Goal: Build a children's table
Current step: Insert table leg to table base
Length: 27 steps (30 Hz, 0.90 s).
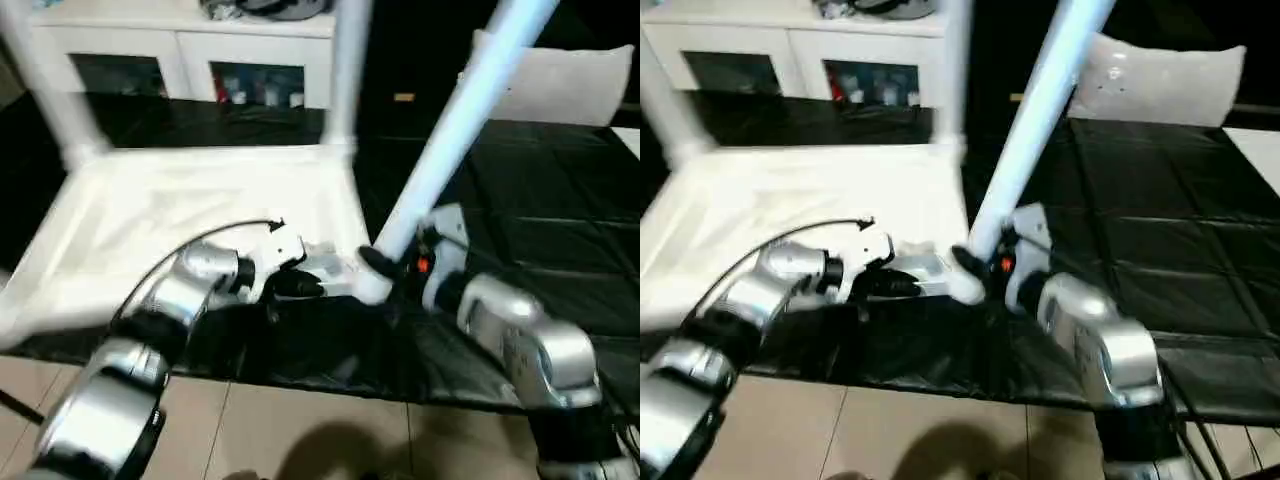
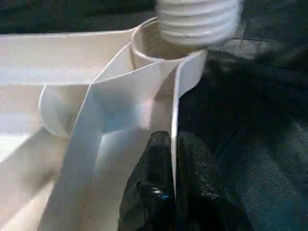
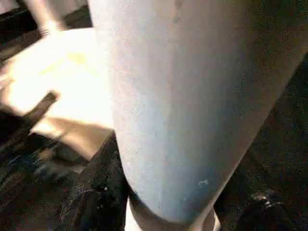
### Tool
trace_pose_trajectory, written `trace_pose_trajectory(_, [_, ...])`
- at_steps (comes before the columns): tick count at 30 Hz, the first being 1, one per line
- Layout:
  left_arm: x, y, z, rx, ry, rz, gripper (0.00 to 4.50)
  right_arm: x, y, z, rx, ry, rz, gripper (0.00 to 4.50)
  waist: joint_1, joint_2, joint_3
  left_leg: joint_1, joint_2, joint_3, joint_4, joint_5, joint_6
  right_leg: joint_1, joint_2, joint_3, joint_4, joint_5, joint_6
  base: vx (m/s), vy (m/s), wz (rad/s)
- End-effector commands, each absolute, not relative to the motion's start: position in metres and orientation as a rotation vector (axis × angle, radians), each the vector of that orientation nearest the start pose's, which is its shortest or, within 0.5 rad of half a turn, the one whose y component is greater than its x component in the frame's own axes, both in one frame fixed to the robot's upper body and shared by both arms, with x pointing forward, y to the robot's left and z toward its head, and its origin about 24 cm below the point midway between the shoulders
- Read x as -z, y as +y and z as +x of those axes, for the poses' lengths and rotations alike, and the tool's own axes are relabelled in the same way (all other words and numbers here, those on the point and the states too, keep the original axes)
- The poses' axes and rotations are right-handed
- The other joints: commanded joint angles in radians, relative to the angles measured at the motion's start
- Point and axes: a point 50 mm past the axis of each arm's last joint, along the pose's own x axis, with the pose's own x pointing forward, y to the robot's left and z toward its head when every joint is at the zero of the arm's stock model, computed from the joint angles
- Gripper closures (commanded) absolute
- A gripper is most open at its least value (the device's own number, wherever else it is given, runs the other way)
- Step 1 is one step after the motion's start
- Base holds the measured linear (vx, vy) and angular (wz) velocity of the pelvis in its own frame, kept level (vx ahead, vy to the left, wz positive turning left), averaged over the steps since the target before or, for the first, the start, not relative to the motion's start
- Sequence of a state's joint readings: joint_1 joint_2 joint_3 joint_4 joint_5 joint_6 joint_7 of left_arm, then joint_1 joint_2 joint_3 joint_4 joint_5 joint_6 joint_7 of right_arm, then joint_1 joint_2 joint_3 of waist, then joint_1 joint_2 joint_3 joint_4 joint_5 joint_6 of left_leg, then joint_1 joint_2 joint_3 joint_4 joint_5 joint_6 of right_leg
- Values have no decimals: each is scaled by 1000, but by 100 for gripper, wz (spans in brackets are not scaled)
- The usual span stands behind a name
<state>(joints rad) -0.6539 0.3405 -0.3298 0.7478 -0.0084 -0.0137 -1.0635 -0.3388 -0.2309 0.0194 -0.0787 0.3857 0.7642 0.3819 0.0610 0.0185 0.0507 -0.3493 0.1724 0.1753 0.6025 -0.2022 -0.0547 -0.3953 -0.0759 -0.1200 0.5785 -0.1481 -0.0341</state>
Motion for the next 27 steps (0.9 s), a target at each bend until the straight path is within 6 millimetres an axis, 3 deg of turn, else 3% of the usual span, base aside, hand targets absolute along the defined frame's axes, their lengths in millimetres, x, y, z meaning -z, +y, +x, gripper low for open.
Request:
trace_pose_trajectory(1, [-32,129,317,1262,408,447,450,-87,-130,294,-662,364,146,260,11,-7,-66,2,51,-24,-70,-180,23,59,-92,58,-86,-442,-86,0,0,0])
trace_pose_trajectory(2, [-31,129,316,1269,402,452,450,-87,-130,294,-671,359,143,260,12,-4,-66,2,52,-24,-70,-181,24,58,-93,58,-88,-451,-79,0,0,0])
trace_pose_trajectory(3, [-31,128,312,1293,379,474,450,-86,-128,295,-704,336,120,260,13,-10,-66,4,53,-24,-70,-186,27,54,-93,57,-89,-466,-67,0,0,0])
trace_pose_trajectory(4, [-30,128,309,1294,369,485,450,-88,-123,295,-750,285,80,260,11,-10,-64,1,53,-25,-71,-189,27,54,-94,57,-90,-475,-61,0,0,0])
trace_pose_trajectory(5, [-30,128,309,1294,366,488,450,-89,-122,295,-762,273,70,260,9,-3,-63,2,51,-24,-70,-204,24,51,-93,55,-95,-494,-51,0,0,0])
trace_pose_trajectory(6, [-29,128,308,1293,365,492,450,-90,-120,294,-786,254,55,260,9,-3,-64,1,49,-23,-69,-201,26,52,-92,55,-97,-498,-45,0,0,0])
trace_pose_trajectory(7, [-30,128,304,1316,366,519,450,-91,-119,292,-830,276,66,260,10,-11,-66,1,51,-23,-71,-186,33,52,-89,57,-92,-485,-43,0,0,0])
trace_pose_trajectory(9, [-30,127,303,1323,363,528,450,-91,-119,292,-839,286,69,260,12,-4,-65,0,54,-26,-73,-186,37,52,-90,57,-90,-486,-49,0,0,0])
trace_pose_trajectory(12, [-33,129,302,1352,354,562,450,-91,-122,294,-865,281,30,260,18,-6,-71,-1,58,-25,-72,-160,40,52,-88,61,-76,-396,-76,0,0,0])
trace_pose_trajectory(15, [-38,129,300,1408,362,561,450,-89,-127,298,-906,299,-23,260,21,-5,-73,-1,56,-23,-70,-159,38,53,-92,62,-73,-380,-92,0,0,0])
trace_pose_trajectory(16, [-38,128,299,1425,365,561,450,-87,-129,298,-915,315,-51,260,24,-10,-71,0,56,-21,-71,-151,42,52,-89,64,-73,-373,-99,0,0,0])
trace_pose_trajectory(18, [-39,127,298,1449,376,565,450,-84,-131,298,-921,342,-76,260,27,-13,-70,-1,57,-20,-71,-147,44,52,-89,63,-72,-378,-98,0,0,0])
trace_pose_trajectory(19, [-40,128,298,1463,382,572,450,-84,-133,298,-923,361,-76,260,31,-9,-71,2,59,-21,-71,-147,44,51,-90,64,-72,-380,-98,0,0,0])
trace_pose_trajectory(24, [-41,129,299,1477,396,599,450,-77,-135,295,-957,433,-75,260,31,-10,-70,3,58,-22,-72,-167,38,52,-90,63,-74,-392,-96,0,0,0])
trace_pose_trajectory(27, [-41,128,302,1471,398,626,450,-72,-134,291,-1002,479,-81,260,30,-15,-67,5,56,-21,-73,-188,34,50,-89,60,-86,-460,-66,0,0,0])
